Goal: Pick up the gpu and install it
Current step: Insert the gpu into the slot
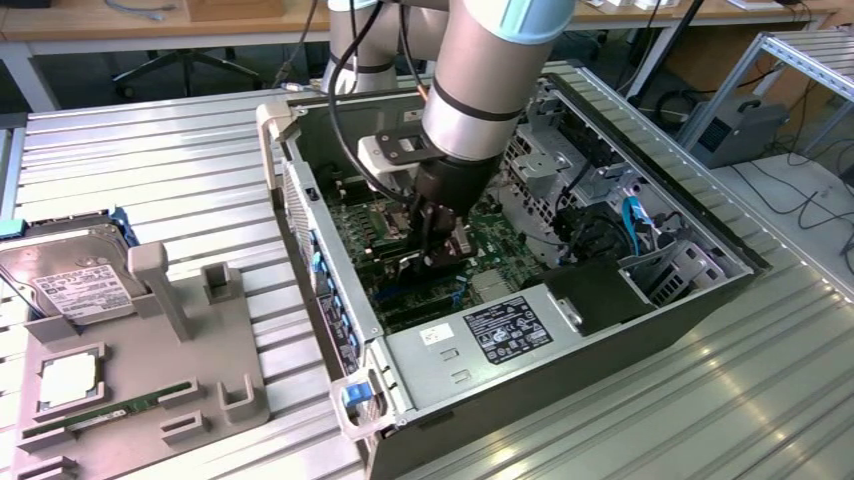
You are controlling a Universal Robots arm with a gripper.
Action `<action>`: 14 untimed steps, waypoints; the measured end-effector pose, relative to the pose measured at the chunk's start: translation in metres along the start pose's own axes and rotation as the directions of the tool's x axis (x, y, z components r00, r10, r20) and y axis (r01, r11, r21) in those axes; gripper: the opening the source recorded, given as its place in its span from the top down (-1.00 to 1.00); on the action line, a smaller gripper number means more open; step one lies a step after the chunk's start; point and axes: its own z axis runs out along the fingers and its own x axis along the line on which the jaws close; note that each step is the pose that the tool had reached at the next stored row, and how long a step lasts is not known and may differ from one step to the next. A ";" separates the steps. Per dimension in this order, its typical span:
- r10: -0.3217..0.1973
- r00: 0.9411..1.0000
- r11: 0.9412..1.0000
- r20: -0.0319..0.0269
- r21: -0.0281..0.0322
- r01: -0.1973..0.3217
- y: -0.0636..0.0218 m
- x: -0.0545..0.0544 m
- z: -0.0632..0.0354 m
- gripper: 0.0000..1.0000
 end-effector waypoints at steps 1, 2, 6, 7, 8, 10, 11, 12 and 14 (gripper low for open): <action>0.000 1.000 1.000 0.000 0.006 0.000 0.0000 0.000 0.0001 0.20; -0.001 1.000 1.000 0.000 0.009 0.001 0.0000 0.000 0.0001 0.20; -0.003 1.000 1.000 -0.005 0.010 0.003 0.0002 0.000 -0.0001 0.20; -0.005 1.000 1.000 -0.005 0.010 0.005 0.0002 0.000 0.0000 0.20; -0.007 1.000 1.000 -0.005 0.010 0.007 0.0003 0.000 0.0000 0.20; -0.011 1.000 1.000 -0.005 0.010 0.011 0.0003 0.000 -0.0001 0.20; -0.011 1.000 1.000 -0.005 0.010 0.011 0.0003 0.000 -0.0006 0.20; -0.011 1.000 1.000 -0.006 0.011 0.011 0.0003 0.000 -0.0013 0.20; -0.011 1.000 1.000 -0.005 0.011 0.012 0.0005 0.000 -0.0034 0.20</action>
